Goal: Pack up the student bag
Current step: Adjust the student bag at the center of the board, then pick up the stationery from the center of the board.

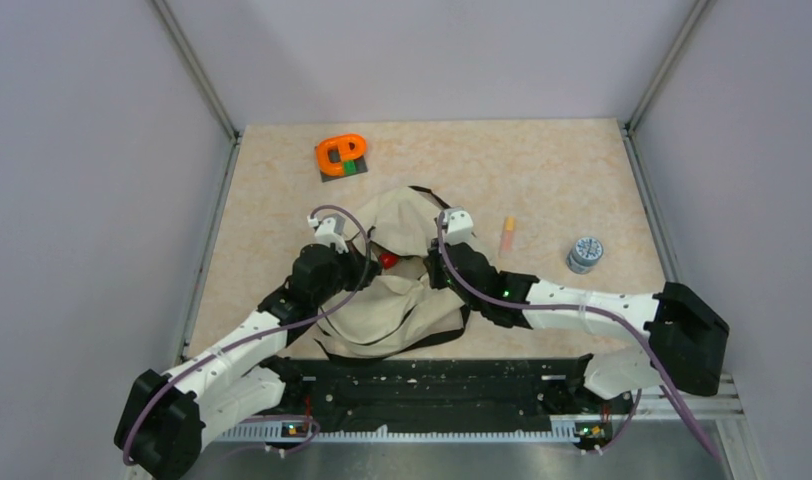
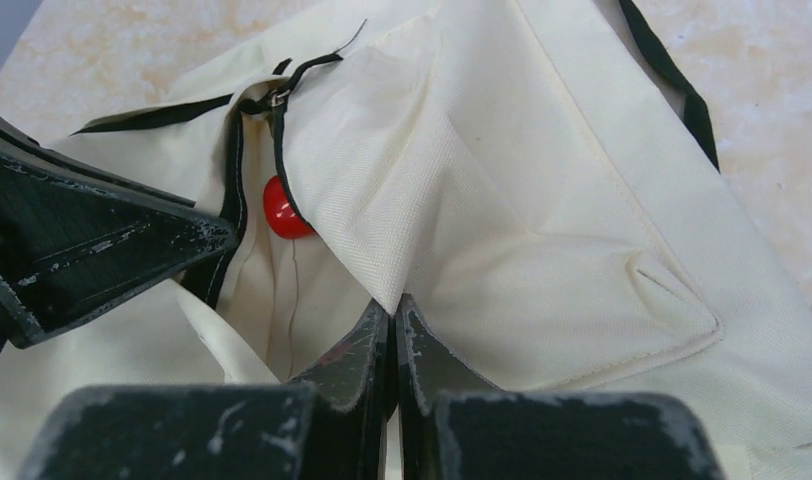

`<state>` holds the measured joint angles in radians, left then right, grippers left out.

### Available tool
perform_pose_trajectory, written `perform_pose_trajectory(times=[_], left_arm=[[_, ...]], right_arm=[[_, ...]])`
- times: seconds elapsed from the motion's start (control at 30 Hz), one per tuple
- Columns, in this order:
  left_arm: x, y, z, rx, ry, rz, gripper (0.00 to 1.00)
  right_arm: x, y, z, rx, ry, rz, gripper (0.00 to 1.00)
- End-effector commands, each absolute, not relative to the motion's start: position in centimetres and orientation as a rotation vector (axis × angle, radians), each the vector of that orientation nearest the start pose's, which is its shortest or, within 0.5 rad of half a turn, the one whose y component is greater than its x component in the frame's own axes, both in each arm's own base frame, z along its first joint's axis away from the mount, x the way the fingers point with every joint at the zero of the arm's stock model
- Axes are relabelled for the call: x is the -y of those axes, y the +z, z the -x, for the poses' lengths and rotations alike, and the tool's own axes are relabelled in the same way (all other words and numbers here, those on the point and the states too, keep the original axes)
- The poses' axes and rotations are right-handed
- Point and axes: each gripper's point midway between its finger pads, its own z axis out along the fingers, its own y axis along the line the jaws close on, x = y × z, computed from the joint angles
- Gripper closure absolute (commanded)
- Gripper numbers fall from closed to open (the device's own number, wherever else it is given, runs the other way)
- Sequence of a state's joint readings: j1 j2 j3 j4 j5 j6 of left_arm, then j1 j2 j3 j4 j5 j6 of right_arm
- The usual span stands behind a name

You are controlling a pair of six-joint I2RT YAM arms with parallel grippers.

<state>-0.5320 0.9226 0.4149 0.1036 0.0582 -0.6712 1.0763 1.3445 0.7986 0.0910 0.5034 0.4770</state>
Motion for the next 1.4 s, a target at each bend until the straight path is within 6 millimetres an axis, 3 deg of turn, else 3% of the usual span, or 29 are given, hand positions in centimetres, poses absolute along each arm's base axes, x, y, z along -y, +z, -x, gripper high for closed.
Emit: perform_pose_trajectory(times=[0.0,0.13,0.23,0.43,0.6,0.73,0.87,1.23,1.37], left_arm=[[18.8,14.2,-26.7,-1.994,-0.804,0.129,1.0],[18.8,14.1,-26.6,-1.996,-0.811,0.126,1.0],[18.6,13.6,-26.4,-2.01,-0.798,0.116,1.0],[18.9,12.4,-25.6,-2.049,-0.801,0.06,1.0],[18.6,12.3,-25.3,-2.04,-0.795,0.051,1.0],[18.6,12.4,-25.2,-2.034,-0.794,0.039,1.0],[19.0,12.5,-25.1,-2.037,-0.81,0.017,1.0],[18.8,11.8,-24.8,-2.05,-0.824,0.05,1.0],[18.8,11.8,-24.7,-2.047,-0.827,0.055,1.0]], right_arm=[[-33.8,21.3,-24.8,-1.841,0.743,0.199,0.98],[-32.8,19.1,-24.3,-1.887,0.682,0.242,0.68],[-31.5,18.7,-24.1,-1.898,0.622,0.277,0.48],[-28.2,18.9,-23.7,-1.897,0.487,0.323,0.31],[-22.0,17.5,-24.0,-1.974,0.227,0.196,0.18],[-16.4,15.2,-25.3,-2.06,0.105,0.048,0.17],[-13.4,13.3,-27.1,-2.104,0.09,-0.056,0.22],[-13.4,8.3,-34.3,-2.24,-0.025,-0.045,0.4],[-13.7,6.7,-36.1,-2.282,-0.034,-0.045,0.44]])
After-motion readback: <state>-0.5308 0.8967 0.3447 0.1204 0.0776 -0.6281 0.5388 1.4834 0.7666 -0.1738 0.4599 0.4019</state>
